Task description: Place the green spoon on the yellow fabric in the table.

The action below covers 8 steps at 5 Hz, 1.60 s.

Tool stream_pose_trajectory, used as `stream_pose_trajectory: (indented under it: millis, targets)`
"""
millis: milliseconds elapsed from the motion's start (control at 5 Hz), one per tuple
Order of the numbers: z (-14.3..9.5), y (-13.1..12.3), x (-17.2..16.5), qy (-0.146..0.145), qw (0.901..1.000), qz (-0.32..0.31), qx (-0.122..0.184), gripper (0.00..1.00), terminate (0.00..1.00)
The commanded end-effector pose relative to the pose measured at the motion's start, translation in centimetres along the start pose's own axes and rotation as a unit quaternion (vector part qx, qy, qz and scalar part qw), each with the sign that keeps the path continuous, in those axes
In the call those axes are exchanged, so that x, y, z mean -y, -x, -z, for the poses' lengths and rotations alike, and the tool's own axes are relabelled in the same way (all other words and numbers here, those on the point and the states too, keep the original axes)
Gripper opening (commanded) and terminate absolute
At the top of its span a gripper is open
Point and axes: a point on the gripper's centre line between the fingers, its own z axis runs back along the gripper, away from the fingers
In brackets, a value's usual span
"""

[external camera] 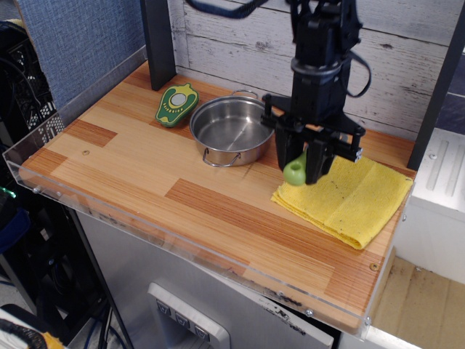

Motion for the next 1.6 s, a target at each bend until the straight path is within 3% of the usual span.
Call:
stream_pose_trajectory:
  millis: [0,600,1200,1400]
  targets:
    - [0.1,0.5,1.7,0.012,0.9999,0.004,0.002,0.00,0.00]
    - [0.2,0.2,2.2,-0.016,0.9995,0.025,0.009,0.00,0.00]
    - [1.3,-0.4,3.5,-0.015,0.9986,0.050,-0.005,0.00,0.00]
    - [1.2,-0.5,3.5,-0.017,0.9978,0.063,-0.009,1.00,0.00]
